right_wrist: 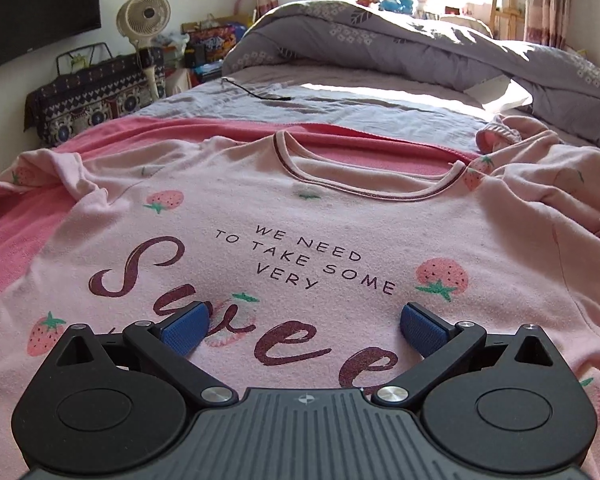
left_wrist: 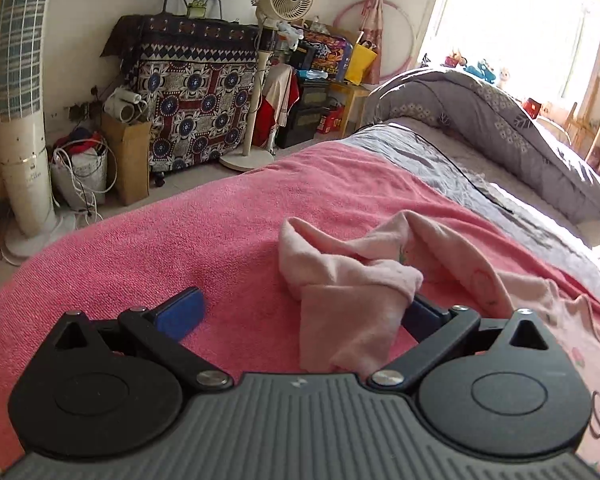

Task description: Fold clothes

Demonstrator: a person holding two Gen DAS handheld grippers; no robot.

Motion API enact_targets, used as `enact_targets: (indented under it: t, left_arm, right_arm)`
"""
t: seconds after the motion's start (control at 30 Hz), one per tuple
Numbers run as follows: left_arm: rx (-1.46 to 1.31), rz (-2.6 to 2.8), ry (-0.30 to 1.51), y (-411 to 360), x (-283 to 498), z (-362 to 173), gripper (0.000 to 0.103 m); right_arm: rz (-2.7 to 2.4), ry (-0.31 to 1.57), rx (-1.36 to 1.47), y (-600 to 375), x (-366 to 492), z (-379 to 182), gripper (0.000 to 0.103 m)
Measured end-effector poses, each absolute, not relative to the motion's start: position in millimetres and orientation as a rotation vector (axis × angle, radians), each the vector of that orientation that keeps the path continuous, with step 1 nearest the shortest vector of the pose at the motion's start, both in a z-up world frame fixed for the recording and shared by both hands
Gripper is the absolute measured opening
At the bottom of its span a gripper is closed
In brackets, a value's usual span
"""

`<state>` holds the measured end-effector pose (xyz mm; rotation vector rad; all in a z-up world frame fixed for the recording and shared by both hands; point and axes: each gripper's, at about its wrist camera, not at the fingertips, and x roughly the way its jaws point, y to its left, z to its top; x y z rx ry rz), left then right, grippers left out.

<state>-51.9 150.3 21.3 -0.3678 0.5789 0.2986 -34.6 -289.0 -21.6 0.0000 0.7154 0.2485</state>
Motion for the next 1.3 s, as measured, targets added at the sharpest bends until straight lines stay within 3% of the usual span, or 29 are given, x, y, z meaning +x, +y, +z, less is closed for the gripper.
enact_targets:
  t: [0.07,0.23,0.3,0.47,0.57,0.67,0.8,0.97,1.1,1.17,1.3]
  left_arm:
    - [-0.3,0.312,0.599,145,-48,20,0.1]
    - [-0.133,0.333,0.596,118,-44,19,0.061]
    - [-0.124,0.381,0.56,117,-39,28,0.036]
    - [-0.101,0.5,0.468,112,-27,50,0.023]
    - [-0.026,0.513,0.24,100,-46,85,0.024]
    - [0.19,0.533,0.056,75,-68,102,0.033]
    - [0.198,0.536,0.222,90,-58,75,0.034]
    - [-0.115,0.576,0.563,148,-35,20,0.034]
    - [-0.148,0.564,0.513,154,-44,27,0.034]
    - [-0.135,0.563,0.485,149,-44,30,0.026]
    - [-0.19,0.457,0.285,133,-54,65,0.024]
  right_arm:
    - [0.257,0.71,0.03,-294,-35,-21,0.103]
    - [0.242,0.713,-0.011,-289,-32,-21,0.103]
    - [0.245,0.713,-0.001,-290,-32,-21,0.103]
    - [0.245,0.71,-0.002,-290,-33,-22,0.103]
    - [0.245,0.71,0.001,-290,-33,-22,0.103]
    - [0.246,0.71,0.002,-290,-32,-22,0.103]
    - [0.246,0.71,0.004,-291,-33,-21,0.103]
    - [0.245,0.709,0.003,-291,-33,-21,0.103]
    - [0.245,0.71,0.002,-291,-32,-22,0.103]
    - [0.245,0.71,0.002,-291,-32,-21,0.103]
    - [0.244,0.709,0.004,-291,-32,-22,0.103]
